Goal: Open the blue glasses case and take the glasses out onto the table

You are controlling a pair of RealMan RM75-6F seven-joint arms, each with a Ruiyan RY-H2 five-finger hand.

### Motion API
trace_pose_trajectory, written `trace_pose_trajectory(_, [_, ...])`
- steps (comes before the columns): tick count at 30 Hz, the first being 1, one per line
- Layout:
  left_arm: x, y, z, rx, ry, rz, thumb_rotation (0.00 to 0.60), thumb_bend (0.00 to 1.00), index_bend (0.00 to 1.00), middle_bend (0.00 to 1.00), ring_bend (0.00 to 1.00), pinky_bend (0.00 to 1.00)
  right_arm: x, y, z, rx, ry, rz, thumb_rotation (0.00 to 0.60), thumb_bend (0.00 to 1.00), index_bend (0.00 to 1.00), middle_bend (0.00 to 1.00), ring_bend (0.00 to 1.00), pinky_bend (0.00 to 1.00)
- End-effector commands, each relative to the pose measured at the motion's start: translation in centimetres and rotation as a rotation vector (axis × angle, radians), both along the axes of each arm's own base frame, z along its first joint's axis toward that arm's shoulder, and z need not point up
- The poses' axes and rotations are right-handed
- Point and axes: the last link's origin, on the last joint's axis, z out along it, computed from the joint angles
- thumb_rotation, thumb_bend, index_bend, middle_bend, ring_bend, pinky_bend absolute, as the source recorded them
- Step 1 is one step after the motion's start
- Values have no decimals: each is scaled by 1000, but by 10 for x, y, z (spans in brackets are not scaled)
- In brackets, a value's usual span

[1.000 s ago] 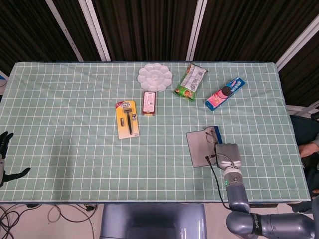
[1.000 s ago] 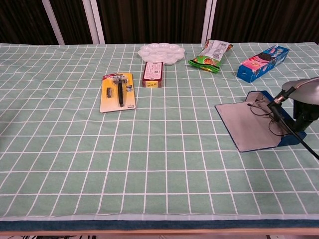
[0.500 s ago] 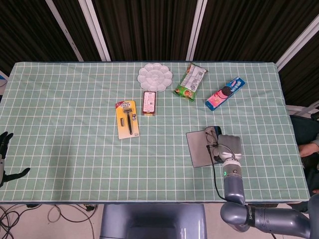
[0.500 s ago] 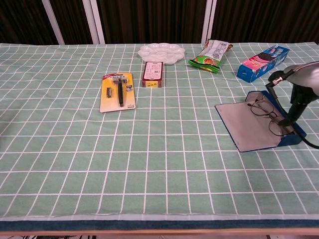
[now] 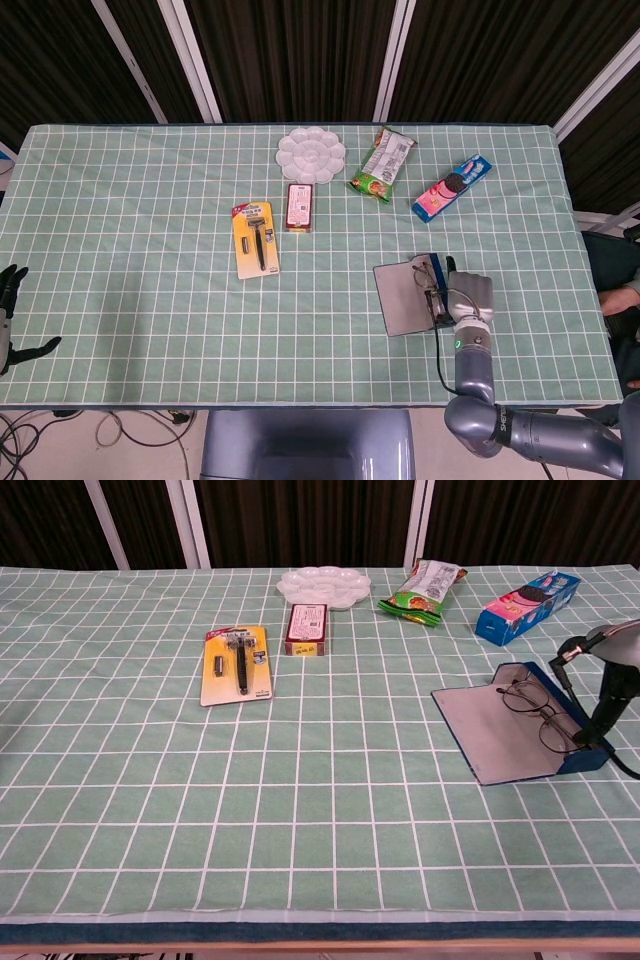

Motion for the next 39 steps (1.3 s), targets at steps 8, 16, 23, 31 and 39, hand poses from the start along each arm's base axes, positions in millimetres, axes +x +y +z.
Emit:
trace_pose_trajectory(8, [0,0,0,4,1,2,600,36,0,0,0,0,-19,-4,9,-23,53,-46,600,244,59,1000,1000,1000])
trace_pose_trajectory(16, [1,-1,0,3,2,2,600,37,0,0,0,0,-32,-9,19,-48,89,-82,600,248,56,1000,1000,1000])
trace_pose_trajectory(23, [1,-1,1,7,-2,4,600,37,0,0,0,0,-38,-22,24,-71,118,-93,600,250,56,1000,1000,1000])
trace_pose_trajectory(31, [0,-1,1,7,1,8,600,37,0,0,0,0,-40,-39,26,-88,140,-110,600,251,56,1000,1000,1000])
trace_pose_trajectory(39, [-1,-1,1,11,4,16,600,37,0,0,0,0,-36,-57,25,-115,141,-92,600,279,86,1000,1000,1000])
